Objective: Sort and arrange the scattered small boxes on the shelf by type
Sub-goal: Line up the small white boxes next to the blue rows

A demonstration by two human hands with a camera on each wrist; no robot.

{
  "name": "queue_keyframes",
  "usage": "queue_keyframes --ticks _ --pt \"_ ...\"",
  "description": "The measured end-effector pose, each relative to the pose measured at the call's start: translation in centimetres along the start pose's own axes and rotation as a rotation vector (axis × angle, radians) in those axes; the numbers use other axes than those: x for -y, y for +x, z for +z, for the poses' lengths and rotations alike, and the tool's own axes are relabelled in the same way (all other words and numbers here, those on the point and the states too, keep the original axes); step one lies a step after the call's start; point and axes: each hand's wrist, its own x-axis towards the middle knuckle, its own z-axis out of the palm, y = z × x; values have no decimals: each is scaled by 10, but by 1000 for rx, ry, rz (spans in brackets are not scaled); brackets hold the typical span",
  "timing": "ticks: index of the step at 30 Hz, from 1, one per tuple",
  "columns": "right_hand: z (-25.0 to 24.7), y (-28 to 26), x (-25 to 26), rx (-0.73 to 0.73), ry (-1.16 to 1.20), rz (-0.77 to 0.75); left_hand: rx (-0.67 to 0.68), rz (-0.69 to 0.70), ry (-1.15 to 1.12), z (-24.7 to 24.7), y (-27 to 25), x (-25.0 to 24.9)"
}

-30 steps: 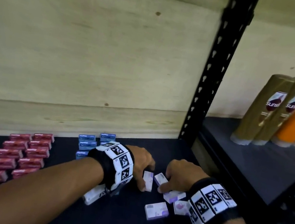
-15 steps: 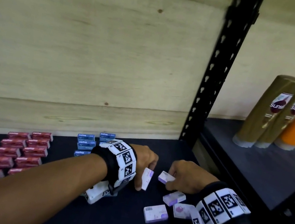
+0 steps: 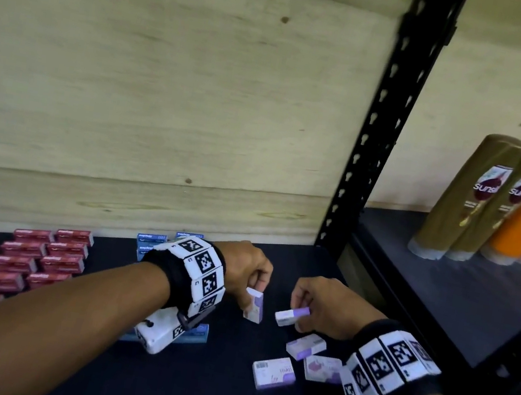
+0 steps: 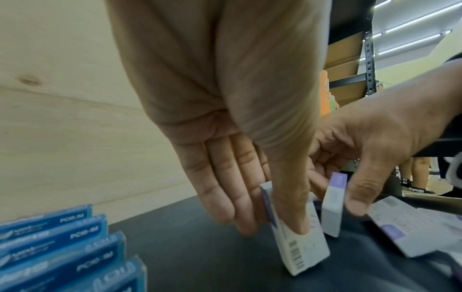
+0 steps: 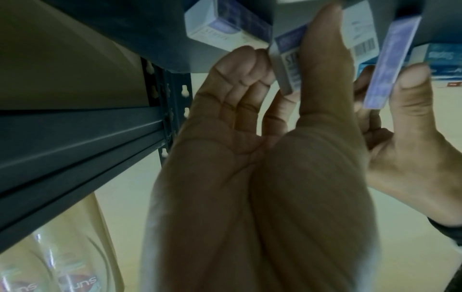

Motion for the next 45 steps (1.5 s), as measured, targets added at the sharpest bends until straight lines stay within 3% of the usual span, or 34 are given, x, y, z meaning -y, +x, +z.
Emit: queue_keyframes --ticks 13,24,30,36,45 --pt "2 2 8 67 -4 -99 16 -46 227 -9 -6 17" --pt "-2 -1 9 143 87 -42 -27 -78 22 -7 -2 19" --pt "-1 3 5 63 2 -40 56 -131 -8 -9 4 20" --pt "2 10 6 34 -20 -68 -11 -104 187 -9 4 17" --pt "-26 56 -6 -138 -208 -44 -151 -271 311 -18 24 37"
